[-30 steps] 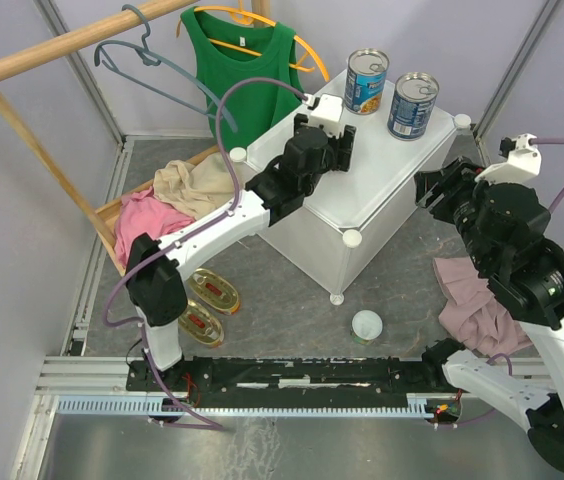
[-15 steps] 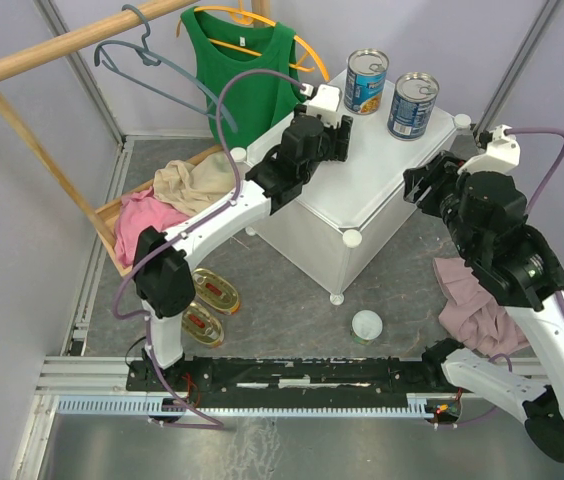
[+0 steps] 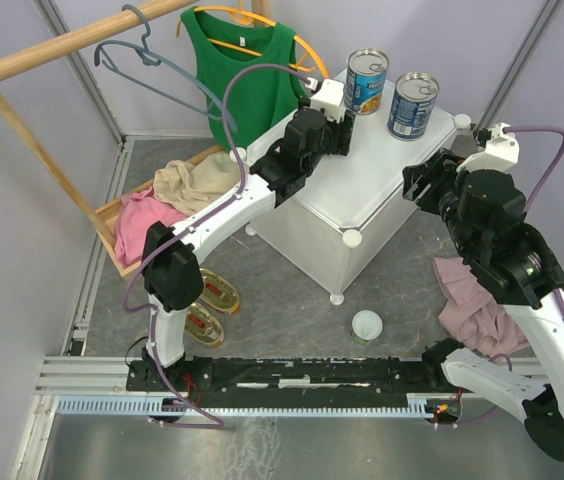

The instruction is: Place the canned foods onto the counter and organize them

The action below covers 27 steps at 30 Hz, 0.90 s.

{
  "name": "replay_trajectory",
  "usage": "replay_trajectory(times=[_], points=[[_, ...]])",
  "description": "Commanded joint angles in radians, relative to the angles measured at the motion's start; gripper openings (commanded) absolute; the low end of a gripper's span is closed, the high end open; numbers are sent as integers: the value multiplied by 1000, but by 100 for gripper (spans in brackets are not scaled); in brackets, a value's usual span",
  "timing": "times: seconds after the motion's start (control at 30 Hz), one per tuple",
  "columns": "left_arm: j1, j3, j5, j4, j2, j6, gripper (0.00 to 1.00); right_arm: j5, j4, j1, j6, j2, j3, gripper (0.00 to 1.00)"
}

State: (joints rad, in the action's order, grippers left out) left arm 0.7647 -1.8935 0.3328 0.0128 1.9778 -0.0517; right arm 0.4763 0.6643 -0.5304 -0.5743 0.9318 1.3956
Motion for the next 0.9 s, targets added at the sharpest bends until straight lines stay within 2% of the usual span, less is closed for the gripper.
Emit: replay_trajectory(times=[0.0,0.37,0.43,0.5,0.6,0.87], points=[[-17,-52,-15,-14,18,34,75,22,-45,-5,22,2,5,64],[-36,-49,-18,-12,15,22,76,21,-54,-5,27,16,3,64],[-35,-42,-21,-13,9,16,80,21,-53,-5,27,16,3,64],[-36,-33,-23,-11,-2,7,90,21,-53,-5,27,16,3,64],[-35,-19,-25,-2,-18,-5,100,17,-50,-5,27,18,5,64],[-34,11,-12,34,-71,-36,99,-1,-45,-5,20,19,11,64]])
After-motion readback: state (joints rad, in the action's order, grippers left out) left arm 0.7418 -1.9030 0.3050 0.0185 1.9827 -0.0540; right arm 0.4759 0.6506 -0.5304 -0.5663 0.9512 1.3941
